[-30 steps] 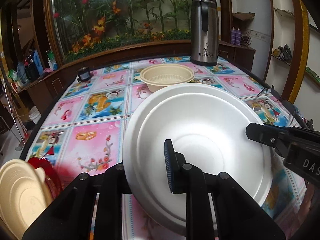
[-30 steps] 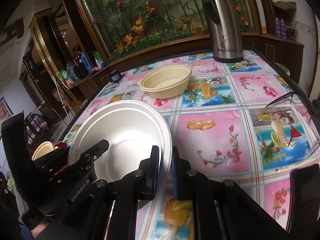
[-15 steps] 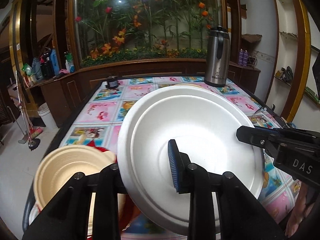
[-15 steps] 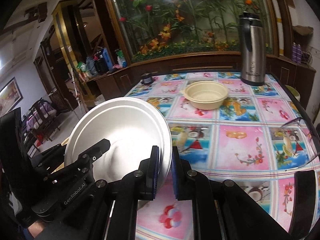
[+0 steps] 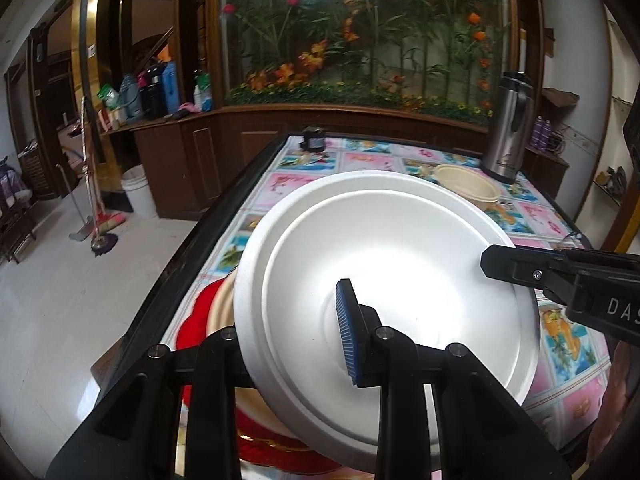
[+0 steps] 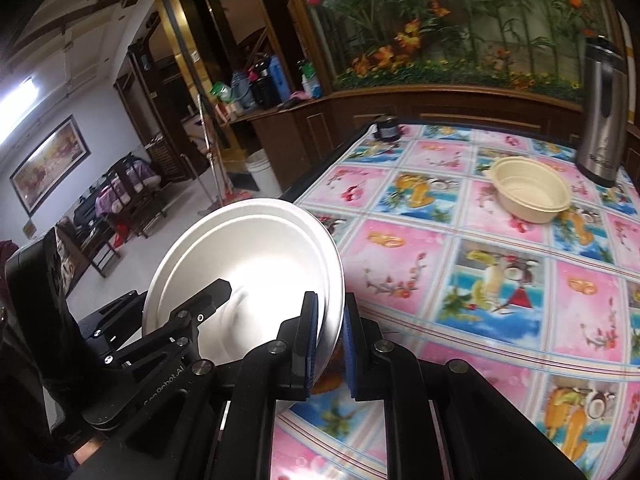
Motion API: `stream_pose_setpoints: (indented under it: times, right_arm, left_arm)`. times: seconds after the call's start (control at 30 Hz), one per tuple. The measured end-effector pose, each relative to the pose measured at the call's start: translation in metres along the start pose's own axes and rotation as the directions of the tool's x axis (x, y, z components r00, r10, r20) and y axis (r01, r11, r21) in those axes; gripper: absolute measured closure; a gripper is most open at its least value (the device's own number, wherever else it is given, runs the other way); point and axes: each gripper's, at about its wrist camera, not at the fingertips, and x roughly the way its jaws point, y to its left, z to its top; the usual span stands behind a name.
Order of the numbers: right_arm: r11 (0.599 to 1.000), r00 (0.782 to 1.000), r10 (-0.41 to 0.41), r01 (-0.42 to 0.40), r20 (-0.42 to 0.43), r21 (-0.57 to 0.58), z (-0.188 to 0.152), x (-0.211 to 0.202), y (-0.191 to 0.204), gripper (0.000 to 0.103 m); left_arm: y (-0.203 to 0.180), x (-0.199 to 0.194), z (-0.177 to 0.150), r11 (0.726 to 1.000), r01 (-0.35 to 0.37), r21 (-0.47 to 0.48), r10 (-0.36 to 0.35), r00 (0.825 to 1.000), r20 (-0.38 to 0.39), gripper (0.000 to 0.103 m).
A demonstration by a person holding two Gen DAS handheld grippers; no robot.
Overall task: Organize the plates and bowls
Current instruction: 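Lower the white bowl onto the beige bowl with the left tool and open it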
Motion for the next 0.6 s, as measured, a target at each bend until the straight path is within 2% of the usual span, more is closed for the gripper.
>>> stream_pose_setpoints:
  times: [0.27,0.6]
  right_arm:
    - [1.0,0.998,-0.001,0.0,-0.058,-0.018,-0.004,0.035,0.017,0.092]
    - [1.0,0.996,0.009,-0.009,-0.083,0.008,-0.007,0.055,0.018,0.091]
  left_arm:
    - [0.017,0.02,-0.011,0.998,-0.045,-0.032,0.044,0.998,-0.044,0.078]
    - [0.019,0.019,-0.017,0.997,-0.062,-0.041,0.061,0.997,-0.04,0.078]
